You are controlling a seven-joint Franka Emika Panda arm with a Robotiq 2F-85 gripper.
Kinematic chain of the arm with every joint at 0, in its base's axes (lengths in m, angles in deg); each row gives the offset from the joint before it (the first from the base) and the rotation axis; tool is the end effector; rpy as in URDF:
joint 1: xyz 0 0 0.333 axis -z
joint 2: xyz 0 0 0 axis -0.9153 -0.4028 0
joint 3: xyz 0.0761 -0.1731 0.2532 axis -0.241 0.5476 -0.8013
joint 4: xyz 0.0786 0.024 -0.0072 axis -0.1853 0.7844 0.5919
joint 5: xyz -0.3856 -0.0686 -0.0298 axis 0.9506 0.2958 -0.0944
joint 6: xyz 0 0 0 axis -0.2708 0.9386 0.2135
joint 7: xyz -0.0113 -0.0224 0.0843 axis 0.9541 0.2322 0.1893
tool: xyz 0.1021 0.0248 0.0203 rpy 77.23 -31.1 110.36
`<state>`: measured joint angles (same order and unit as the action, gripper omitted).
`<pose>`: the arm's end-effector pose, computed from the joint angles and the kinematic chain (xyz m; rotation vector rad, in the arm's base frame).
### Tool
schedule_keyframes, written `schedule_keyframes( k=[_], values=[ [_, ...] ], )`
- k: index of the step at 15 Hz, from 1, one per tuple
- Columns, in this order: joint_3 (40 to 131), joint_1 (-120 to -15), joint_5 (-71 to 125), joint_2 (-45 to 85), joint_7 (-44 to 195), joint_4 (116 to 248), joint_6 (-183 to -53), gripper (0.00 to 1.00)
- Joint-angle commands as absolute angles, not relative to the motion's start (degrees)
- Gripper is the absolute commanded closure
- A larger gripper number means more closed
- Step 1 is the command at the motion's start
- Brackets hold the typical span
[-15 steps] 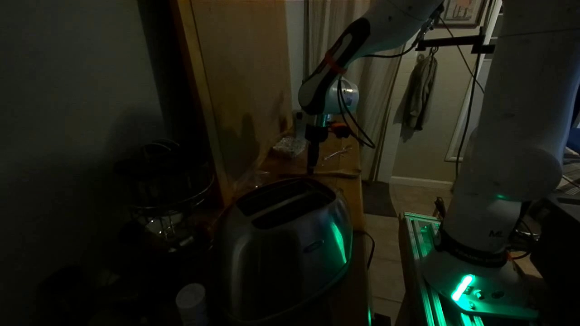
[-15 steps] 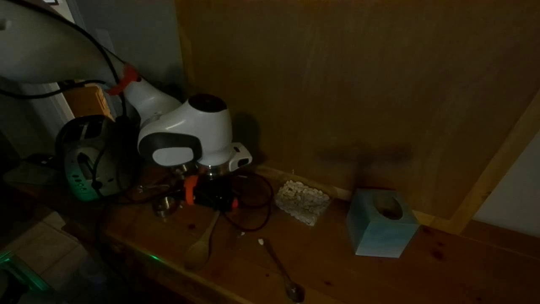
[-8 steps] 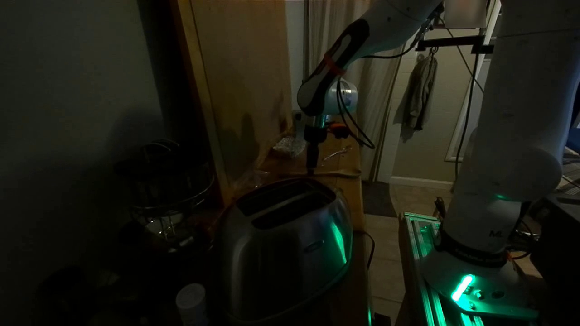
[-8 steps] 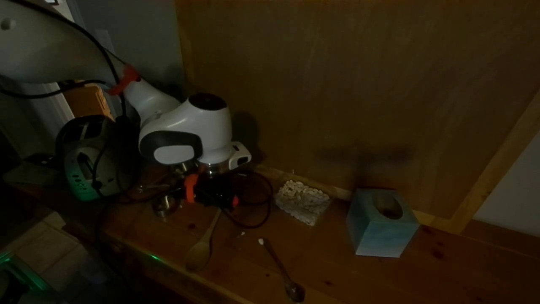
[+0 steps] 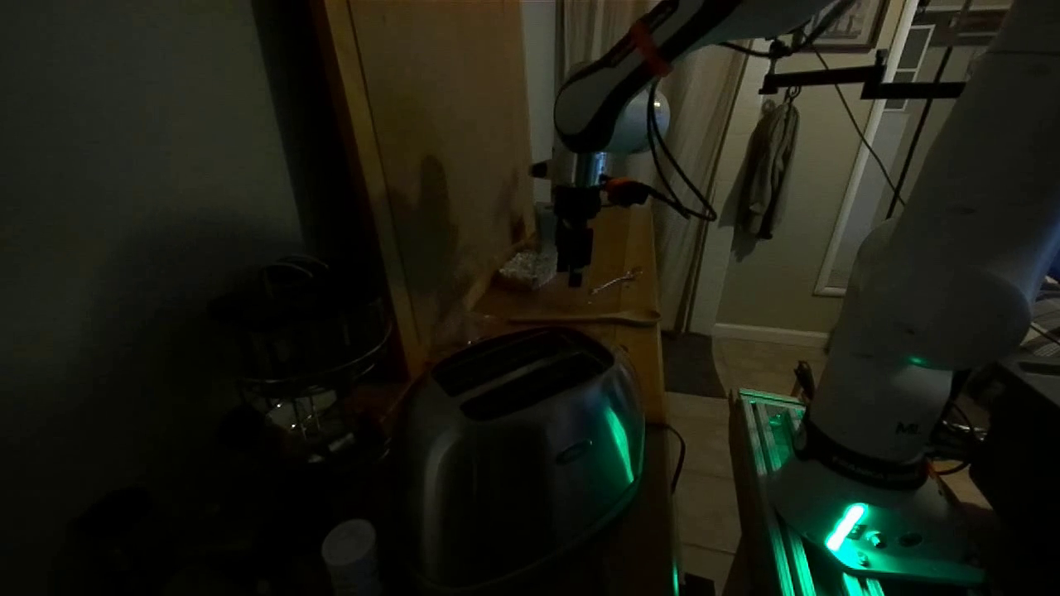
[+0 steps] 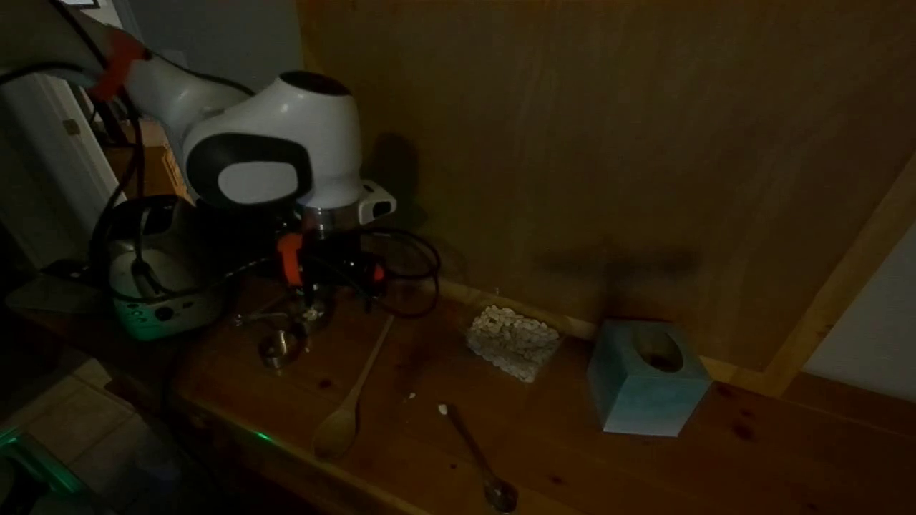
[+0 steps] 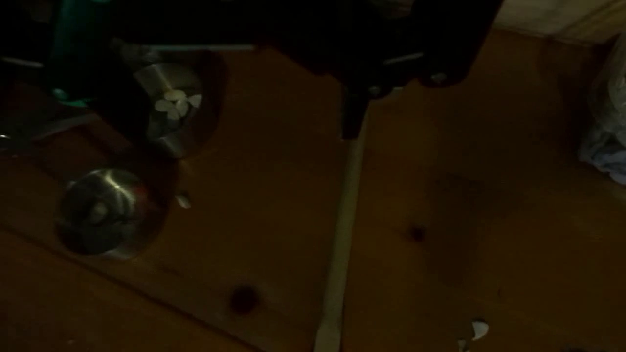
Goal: Put the orange object on the spoon, then drop it into the pot
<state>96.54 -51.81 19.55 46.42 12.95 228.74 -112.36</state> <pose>0.4056 -0.2258 0.3673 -2.9767 -0.6820 -0.0936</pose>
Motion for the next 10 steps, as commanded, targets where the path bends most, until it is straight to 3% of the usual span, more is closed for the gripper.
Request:
schedule_keyframes(
  k=[1, 7, 10],
  values=[
    [96.8, -53.2, 21.2, 54.7, 12.9, 229.6, -105.2, 0.0],
    [97.6, -55.4, 20.2, 62.3, 11.0, 229.1, -94.7, 0.0],
    [97.9, -55.7, 20.2, 61.3, 12.1, 228.7, -95.7, 0.0]
  ],
)
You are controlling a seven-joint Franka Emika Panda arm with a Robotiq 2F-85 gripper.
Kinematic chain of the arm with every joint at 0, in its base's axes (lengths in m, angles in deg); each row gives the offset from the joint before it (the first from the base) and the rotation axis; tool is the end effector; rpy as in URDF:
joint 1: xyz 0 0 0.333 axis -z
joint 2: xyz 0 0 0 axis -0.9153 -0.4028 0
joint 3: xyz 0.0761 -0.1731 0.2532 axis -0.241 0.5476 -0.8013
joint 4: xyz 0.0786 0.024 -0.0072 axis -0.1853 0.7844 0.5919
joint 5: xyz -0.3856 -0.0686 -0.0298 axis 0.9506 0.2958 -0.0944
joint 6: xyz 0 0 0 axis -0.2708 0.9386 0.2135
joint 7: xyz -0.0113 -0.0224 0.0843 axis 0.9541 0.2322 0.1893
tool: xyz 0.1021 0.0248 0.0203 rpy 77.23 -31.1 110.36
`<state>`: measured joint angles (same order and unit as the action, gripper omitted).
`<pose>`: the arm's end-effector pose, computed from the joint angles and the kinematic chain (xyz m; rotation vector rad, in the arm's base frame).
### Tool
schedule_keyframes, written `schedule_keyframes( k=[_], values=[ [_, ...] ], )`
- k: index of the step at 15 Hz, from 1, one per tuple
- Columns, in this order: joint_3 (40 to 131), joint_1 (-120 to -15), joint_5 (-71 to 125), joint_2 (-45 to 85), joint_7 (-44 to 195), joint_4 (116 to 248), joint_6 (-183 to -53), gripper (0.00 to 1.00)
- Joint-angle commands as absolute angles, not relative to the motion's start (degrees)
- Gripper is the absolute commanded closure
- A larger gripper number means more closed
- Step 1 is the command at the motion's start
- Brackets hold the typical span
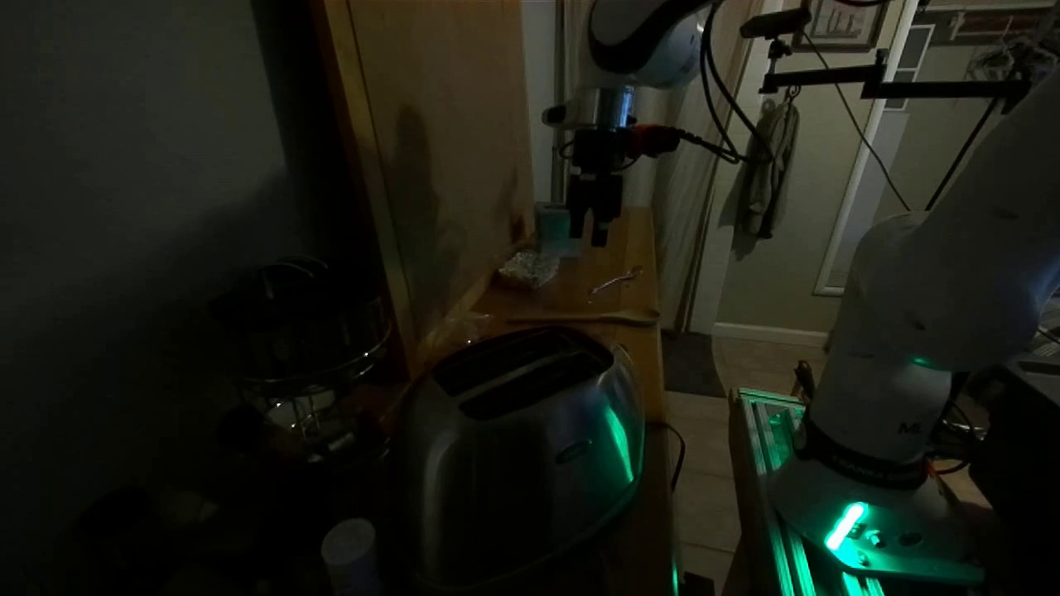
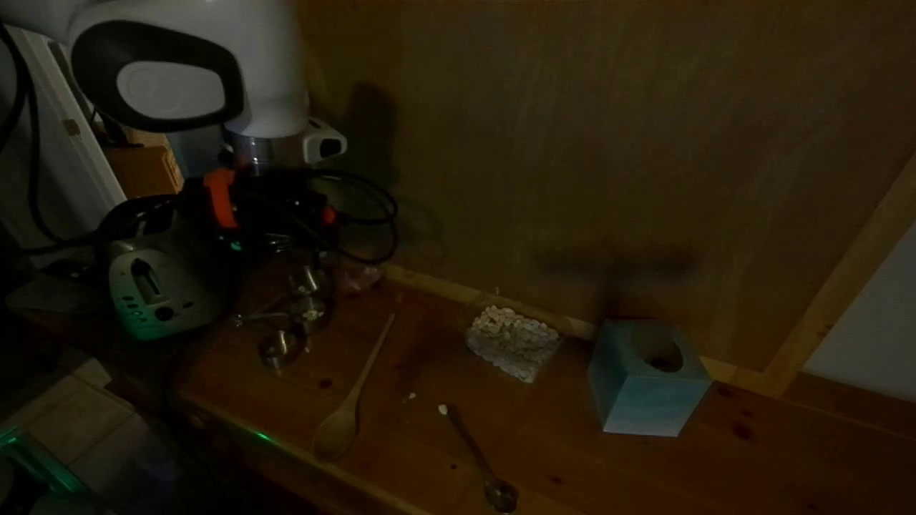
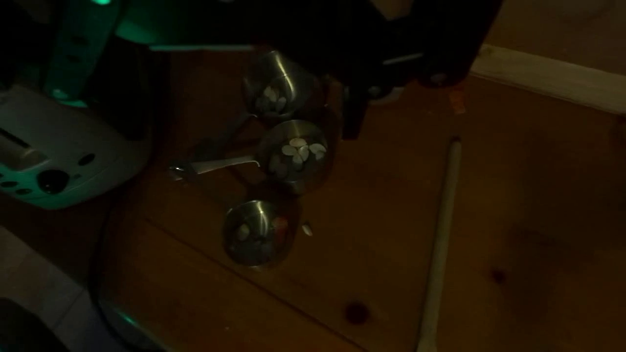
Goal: Put the orange object on the spoon, then drop it into the pot
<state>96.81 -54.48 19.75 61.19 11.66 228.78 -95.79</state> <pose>0.3685 -0.1863 0.4526 -2.8561 -0.8156 -0.1182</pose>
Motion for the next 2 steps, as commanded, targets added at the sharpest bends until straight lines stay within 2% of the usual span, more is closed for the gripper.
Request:
schedule_keyframes(
  k=[1, 2],
  values=[
    [97.9, -55.7, 20.2, 61.6, 12.1, 228.7, -95.5, 0.0],
    [97.9, -55.7, 20.2, 61.7, 12.0, 228.7, -95.5, 0.0]
  ],
)
